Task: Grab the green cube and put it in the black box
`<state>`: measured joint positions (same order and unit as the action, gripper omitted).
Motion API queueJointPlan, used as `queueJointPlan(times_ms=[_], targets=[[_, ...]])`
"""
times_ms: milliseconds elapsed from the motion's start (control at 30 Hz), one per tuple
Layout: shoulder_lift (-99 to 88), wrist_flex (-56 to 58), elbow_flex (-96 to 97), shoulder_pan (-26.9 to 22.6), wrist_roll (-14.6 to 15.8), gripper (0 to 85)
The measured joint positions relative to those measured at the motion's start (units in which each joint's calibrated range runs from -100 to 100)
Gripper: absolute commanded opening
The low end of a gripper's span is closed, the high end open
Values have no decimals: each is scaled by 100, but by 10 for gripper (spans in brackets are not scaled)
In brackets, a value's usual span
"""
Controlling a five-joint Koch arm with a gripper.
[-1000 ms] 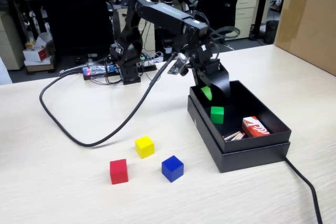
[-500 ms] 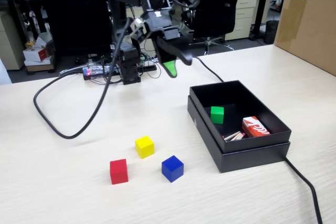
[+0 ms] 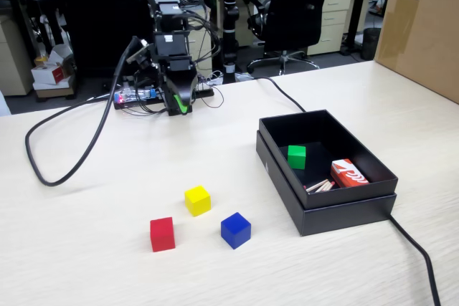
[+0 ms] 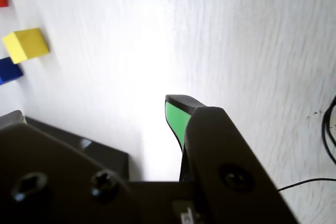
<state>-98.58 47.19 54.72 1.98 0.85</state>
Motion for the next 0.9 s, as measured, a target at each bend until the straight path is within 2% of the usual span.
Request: queueJointPlan(times_ms=[133,433,700,900], targets=[[-13,-124,639,34,0,524],[-26,-1417,2173,68,-24,525],[-129,-3430,3377,200,-210,524],[-129,-3477,3414,215,-234,509]])
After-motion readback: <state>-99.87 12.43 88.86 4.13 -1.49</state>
